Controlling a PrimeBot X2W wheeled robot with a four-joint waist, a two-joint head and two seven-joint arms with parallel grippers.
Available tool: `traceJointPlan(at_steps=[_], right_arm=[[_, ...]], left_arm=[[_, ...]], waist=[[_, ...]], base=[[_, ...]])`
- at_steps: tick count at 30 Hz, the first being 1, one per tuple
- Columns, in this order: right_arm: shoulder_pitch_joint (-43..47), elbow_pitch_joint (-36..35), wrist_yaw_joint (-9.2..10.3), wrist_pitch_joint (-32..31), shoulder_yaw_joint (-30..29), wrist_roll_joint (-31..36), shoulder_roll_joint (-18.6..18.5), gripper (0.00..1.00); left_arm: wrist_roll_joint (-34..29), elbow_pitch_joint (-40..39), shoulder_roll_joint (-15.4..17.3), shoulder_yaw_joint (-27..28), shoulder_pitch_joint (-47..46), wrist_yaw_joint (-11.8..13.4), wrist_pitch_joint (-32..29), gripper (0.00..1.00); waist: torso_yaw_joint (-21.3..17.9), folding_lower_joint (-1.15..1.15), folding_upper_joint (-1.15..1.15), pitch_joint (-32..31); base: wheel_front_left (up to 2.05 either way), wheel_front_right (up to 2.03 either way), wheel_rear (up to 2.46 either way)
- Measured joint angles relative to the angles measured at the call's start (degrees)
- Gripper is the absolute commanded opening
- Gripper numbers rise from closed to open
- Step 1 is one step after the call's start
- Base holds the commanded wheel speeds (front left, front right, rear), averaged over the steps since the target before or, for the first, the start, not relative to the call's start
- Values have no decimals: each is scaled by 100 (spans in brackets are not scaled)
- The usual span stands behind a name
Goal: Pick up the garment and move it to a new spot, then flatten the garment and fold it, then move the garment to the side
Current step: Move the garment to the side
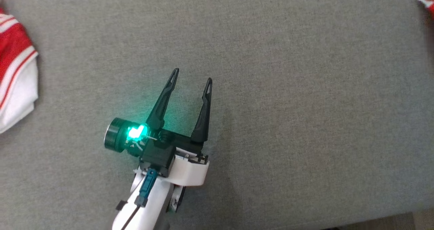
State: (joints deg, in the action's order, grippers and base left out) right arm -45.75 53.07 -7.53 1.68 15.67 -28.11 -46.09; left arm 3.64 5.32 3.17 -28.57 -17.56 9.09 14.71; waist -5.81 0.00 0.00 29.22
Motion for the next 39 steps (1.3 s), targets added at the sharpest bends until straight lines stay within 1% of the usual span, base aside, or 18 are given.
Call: traceJointPlan(at_steps=[3,7,11,16,19,23,26,30,34,37,39], right_arm=[[22,89,0,203,-40,179,360,100],[320,-1,0,293,37,233,1068,100],[1017,-212,0,477,252,324,1736,100],[2057,-557,0,805,643,187,2610,100],[2652,-713,0,1014,675,67,3004,100],[3265,-1012,0,1200,688,69,3312,100],[3549,-1305,0,1246,614,225,3454,100],[3961,-2256,0,1252,74,754,3543,100],[4603,-3115,0,1254,-478,1296,3750,100],[5161,-3497,0,1254,-775,1571,3935,100],[5407,-3563,0,1254,-861,1762,3999,100]], left_arm=[[114,30,-2,29,86,63,0,100],[352,135,-7,119,441,157,0,100],[553,336,-7,310,940,210,0,100],[688,541,-9,610,1566,254,-1,100],[701,549,-7,750,1956,255,-1,100],[695,505,-7,924,2259,249,-1,100],[690,461,-5,1103,2414,247,-1,100],[683,455,-5,1374,2747,243,-1,100],[480,391,-2,1483,3036,143,-1,100],[446,298,-1,1553,3091,142,-1,100],[441,240,-1,1571,3094,142,-1,100]], waist=[[58,0,0,-225],[136,0,0,-645],[204,-1,0,-1169],[263,-1,0,-1940],[286,-2,0,-2398],[331,-2,1,-2879],[359,-2,0,-3135],[369,-1,1,-3382],[364,-1,1,-3582],[411,-1,1,-3687],[427,-1,1,-3746]], base=[[0,0,0],[0,0,0],[0,0,0],[0,0,0],[0,0,0],[0,0,0],[0,0,0],[0,0,0],[0,0,0],[0,0,0],[0,0,0]])
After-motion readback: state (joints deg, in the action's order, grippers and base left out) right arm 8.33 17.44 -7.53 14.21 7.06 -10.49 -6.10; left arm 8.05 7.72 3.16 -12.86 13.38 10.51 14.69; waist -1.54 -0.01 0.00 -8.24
